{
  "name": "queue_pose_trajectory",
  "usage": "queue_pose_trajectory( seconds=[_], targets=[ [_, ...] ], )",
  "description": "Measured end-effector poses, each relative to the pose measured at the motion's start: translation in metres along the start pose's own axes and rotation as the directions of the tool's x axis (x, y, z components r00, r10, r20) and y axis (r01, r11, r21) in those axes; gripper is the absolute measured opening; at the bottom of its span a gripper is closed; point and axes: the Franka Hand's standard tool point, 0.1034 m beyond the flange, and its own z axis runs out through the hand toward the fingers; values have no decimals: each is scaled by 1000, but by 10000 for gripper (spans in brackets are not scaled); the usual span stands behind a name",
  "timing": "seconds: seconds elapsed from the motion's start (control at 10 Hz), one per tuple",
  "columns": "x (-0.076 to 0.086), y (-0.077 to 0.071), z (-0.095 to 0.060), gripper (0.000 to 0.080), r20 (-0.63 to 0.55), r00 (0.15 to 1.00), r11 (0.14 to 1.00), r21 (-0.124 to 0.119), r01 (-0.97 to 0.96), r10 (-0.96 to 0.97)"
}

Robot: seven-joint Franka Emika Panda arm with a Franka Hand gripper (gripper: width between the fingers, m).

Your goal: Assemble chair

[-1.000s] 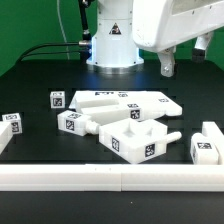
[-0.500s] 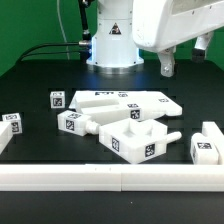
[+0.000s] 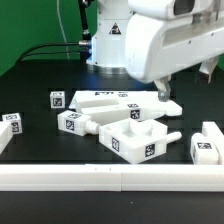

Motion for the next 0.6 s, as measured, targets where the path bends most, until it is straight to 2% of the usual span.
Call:
queue_pose_trajectory(
  seconds=[0.1,0.3,0.5,0.6],
  targets=[
    [-1,-3,-4,650,5,1000,1000,3,2,-2],
    [-1,-3,-1,650,6,1000,1000,3,3,-4],
    [1,2,1,650,18,1000,1000,10,-12,12],
    [12,6,6,650,26,992,992,18,-126,126]
  ],
)
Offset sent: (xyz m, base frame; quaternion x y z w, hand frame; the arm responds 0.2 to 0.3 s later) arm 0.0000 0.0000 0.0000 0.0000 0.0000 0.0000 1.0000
